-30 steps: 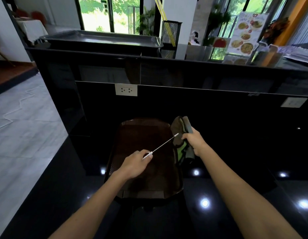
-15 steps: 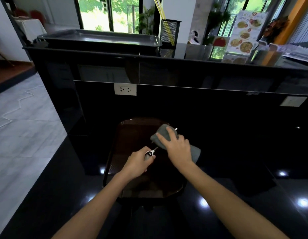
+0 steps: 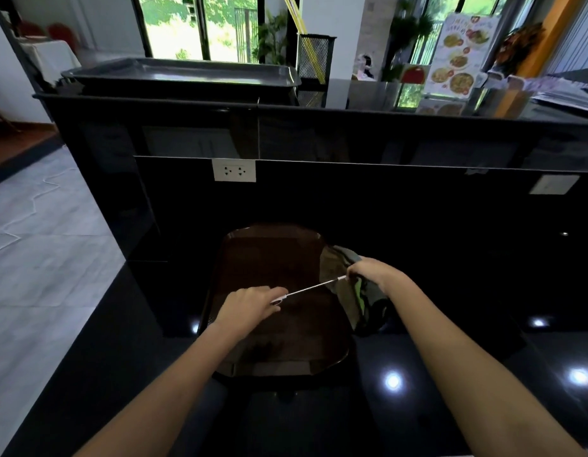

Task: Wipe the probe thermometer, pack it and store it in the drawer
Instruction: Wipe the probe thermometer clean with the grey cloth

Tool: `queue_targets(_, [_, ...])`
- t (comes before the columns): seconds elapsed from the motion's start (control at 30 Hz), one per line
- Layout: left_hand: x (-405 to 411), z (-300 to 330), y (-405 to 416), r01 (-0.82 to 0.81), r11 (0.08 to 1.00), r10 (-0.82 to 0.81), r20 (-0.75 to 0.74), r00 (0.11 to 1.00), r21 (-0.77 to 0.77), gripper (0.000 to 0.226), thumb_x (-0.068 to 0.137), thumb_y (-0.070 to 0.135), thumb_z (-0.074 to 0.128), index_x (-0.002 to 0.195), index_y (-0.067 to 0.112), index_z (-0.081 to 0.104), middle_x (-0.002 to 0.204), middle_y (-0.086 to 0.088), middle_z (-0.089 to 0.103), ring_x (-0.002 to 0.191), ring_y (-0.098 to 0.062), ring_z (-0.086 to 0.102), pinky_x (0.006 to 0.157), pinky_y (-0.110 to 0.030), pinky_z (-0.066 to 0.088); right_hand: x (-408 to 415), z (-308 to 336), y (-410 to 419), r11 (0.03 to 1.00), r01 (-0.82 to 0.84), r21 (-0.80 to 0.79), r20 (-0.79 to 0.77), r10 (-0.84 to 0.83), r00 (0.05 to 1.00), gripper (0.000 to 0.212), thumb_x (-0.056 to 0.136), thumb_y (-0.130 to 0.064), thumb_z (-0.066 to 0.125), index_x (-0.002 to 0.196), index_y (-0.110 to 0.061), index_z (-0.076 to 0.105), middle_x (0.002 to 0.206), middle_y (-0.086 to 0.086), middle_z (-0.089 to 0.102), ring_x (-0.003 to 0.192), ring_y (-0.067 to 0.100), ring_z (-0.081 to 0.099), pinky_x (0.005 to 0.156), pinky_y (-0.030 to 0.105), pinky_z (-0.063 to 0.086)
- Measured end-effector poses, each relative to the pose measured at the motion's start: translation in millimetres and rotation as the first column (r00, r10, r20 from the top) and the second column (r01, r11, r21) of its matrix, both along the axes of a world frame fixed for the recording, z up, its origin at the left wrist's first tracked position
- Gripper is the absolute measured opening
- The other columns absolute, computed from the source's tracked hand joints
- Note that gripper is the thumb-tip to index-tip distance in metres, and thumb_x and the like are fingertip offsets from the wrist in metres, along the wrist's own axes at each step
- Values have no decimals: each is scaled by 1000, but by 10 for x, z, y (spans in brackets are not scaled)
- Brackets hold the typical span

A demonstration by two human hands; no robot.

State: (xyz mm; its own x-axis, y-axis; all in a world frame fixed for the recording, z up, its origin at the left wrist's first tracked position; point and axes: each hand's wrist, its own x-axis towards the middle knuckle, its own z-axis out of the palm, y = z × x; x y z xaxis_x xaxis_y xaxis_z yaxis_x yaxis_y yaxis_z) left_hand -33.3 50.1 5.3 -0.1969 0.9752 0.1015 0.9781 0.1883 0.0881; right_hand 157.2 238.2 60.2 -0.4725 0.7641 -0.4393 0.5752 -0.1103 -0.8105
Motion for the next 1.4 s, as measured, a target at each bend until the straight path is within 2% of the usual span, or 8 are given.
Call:
queue_targets(0.2, [86,112,51,54,983,150,940,305,-175,14,88,41,58,99,40,65,68,10,66,44,-2,42,37,-16,32,-102,-76,-89,938,71,338,-96,-40,995,44,87,0,51,123,-22,61,97,7,66,89,30,63,71,35,52])
queue_targets(0.4, [225,204,117,108,977,209,924,-319,-184,35,85,37,66,113,15,66,69,6,55,39,0,33,31,-11,27,-98,-266,-410,363,-333,870,412,-165,896,63,84,-5,58,138,-36,47,150,9,35,100,34,54,78,42,50])
queue_targets(0.6, [349,184,137,29,980,197,933,-300,-197,26,85,37,66,101,17,61,66,7,52,40,0,32,31,-12,25,-240,-385,-755,129,-457,880,470,-87,879,64,72,-13,74,128,-37,56,133,11,56,83,34,60,59,39,51])
queue_targets(0.73, [275,176,37,86,975,216,965,-146,-205,29,87,40,61,110,22,66,64,10,54,41,-1,34,33,-12,27,-94,-303,-343,376,-384,843,468,-162,869,61,84,-9,57,135,-40,47,142,6,42,98,34,56,75,40,51])
queue_targets(0.9, [230,210,25,83,982,122,907,404,-169,11,86,41,57,95,39,63,61,11,57,44,-2,45,40,-20,37,95,-126,49,971,138,193,-292,-77,953,54,81,7,52,126,-23,60,95,4,70,90,27,66,72,31,53])
queue_targets(1.1, [175,86,-3,37,995,-21,160,987,-97,26,94,42,47,119,40,42,102,2,64,90,-26,64,67,-35,45,244,-268,5,970,99,-220,-227,-150,962,29,74,-12,57,98,-21,70,70,8,74,58,22,71,48,25,52])
queue_targets(1.23, [167,74,-6,115,980,-27,467,884,-161,13,91,41,53,104,41,52,80,8,64,75,-15,63,61,-28,43,155,-371,-72,996,80,-27,-174,-84,981,33,77,-7,55,94,-29,74,64,-2,74,55,13,69,47,21,51])
queue_targets(1.4, [254,100,20,144,956,215,946,244,-254,20,87,48,54,99,34,63,60,13,53,43,-2,38,38,-16,31,46,-354,-133,935,229,270,-228,-169,959,23,80,-13,56,92,-30,68,80,6,68,68,22,65,60,34,48])
